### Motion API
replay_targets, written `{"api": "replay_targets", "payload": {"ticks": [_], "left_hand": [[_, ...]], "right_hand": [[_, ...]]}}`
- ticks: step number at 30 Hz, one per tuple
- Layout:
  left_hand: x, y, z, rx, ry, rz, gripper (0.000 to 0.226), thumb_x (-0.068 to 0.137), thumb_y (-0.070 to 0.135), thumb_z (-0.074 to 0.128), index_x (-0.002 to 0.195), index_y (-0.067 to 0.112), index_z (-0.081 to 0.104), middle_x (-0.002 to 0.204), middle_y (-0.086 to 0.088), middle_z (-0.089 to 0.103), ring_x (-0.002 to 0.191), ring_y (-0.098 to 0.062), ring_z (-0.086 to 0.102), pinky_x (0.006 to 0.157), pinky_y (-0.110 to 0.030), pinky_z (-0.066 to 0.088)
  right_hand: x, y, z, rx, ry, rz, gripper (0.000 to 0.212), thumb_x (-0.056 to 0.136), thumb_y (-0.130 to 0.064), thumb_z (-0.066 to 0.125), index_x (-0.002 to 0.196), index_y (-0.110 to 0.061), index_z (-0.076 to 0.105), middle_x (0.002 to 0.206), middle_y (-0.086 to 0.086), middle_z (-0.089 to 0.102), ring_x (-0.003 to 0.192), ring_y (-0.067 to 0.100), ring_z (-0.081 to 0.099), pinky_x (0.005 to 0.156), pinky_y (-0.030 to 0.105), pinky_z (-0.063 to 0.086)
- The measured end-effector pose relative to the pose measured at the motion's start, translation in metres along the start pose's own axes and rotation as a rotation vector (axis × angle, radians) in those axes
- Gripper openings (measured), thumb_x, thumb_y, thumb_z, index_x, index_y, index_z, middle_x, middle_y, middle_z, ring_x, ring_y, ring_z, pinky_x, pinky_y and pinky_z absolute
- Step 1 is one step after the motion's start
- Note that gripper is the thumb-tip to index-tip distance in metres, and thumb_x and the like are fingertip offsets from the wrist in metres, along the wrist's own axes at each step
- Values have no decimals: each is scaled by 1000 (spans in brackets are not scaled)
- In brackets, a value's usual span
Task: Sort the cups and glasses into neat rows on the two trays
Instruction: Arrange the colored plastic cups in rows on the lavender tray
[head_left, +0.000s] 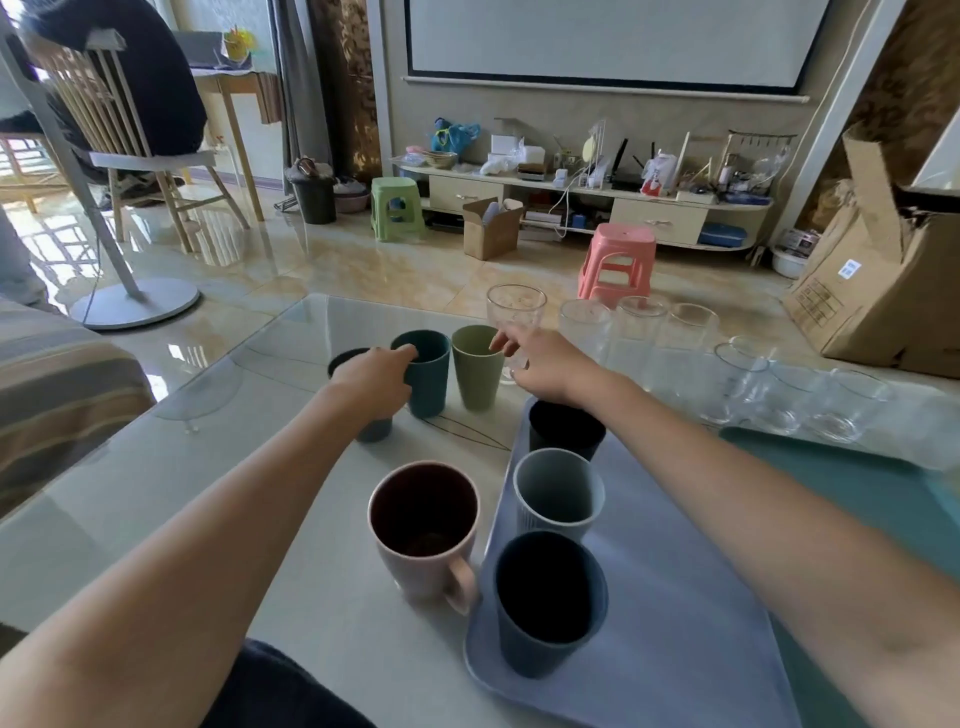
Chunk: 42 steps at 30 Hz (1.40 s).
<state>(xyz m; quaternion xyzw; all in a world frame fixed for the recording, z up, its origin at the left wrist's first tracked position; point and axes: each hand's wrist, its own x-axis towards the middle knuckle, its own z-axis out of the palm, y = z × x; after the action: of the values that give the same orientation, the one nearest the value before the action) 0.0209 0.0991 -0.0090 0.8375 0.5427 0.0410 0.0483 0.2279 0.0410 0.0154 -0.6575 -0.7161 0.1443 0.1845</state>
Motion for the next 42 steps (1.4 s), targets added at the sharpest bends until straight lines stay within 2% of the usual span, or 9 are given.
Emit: {"api": "replay_targets", "payload": {"ticks": [4, 8, 12, 16, 21, 26, 30, 35, 42], "left_hand": [[14, -1, 13, -28, -16, 21, 32, 95, 21, 48, 127, 17, 44, 97, -10, 63, 78, -23, 60, 60, -31, 46], [19, 1, 25, -59, -6, 1, 20, 95, 20, 49, 112, 11, 43, 77, -5, 52, 68, -21, 52, 59, -32, 42], [15, -2, 27, -91, 94, -33, 11, 95, 10, 46, 90, 10, 37, 83, -11, 55, 69, -25, 50, 57, -34, 37], [6, -9, 18, -147, 177, -34, 14, 93, 10, 47, 84, 8, 36, 81, -12, 56, 67, -27, 51, 58, -38, 38], [-10, -1, -13, -257, 451, -11, 16, 94, 16, 52, 90, 3, 42, 76, -11, 53, 65, -30, 53, 57, -41, 43], [-27, 38, -43, -363, 668, 138, 18, 91, 16, 57, 97, 0, 50, 81, -15, 61, 67, -30, 54, 58, -38, 41], [-39, 81, -58, -362, 717, 248, 19, 91, 21, 58, 97, 4, 51, 82, -12, 63, 70, -31, 56, 58, -40, 45], [-47, 128, -62, -324, 725, 342, 22, 91, 27, 57, 99, 7, 52, 87, -12, 65, 81, -30, 56, 60, -37, 43], [-45, 151, -52, -288, 668, 382, 24, 92, 28, 55, 102, 6, 52, 86, -13, 63, 76, -26, 46, 63, -37, 40]], "right_hand": [[41, 6, 22, -191, -103, 54, 52, 84, 2, 47, 130, -22, 44, 130, 7, 52, 111, 27, 54, 91, 45, 50], [59, 7, 37, -231, -120, 46, 38, 86, 1, 47, 120, -16, 52, 116, 10, 58, 98, 26, 57, 84, 40, 52], [60, 5, 44, -248, -39, 44, 23, 89, 2, 43, 95, -13, 58, 103, 13, 61, 89, 28, 57, 73, 36, 47], [42, -2, 33, -208, 48, -29, 24, 90, -1, 39, 96, -12, 61, 100, 14, 63, 89, 32, 59, 79, 42, 51], [-5, -4, -15, -119, 379, -126, 28, 89, 2, 44, 105, -12, 61, 100, 15, 67, 87, 32, 63, 76, 43, 52], [-61, 25, -81, -97, 610, -34, 26, 90, 1, 51, 115, 0, 60, 106, 23, 66, 92, 34, 63, 74, 28, 40], [-90, 64, -88, -98, 524, 101, 19, 91, -5, 53, 107, -4, 62, 101, 19, 66, 87, 31, 61, 71, 29, 41], [-101, 102, -52, -172, 358, 194, 13, 89, -6, 54, 100, -4, 61, 92, 20, 67, 83, 34, 60, 71, 35, 44], [-84, 122, -14, -185, 279, 226, 7, 91, -9, 51, 91, -7, 57, 79, 14, 63, 75, 32, 57, 66, 39, 46]]}}
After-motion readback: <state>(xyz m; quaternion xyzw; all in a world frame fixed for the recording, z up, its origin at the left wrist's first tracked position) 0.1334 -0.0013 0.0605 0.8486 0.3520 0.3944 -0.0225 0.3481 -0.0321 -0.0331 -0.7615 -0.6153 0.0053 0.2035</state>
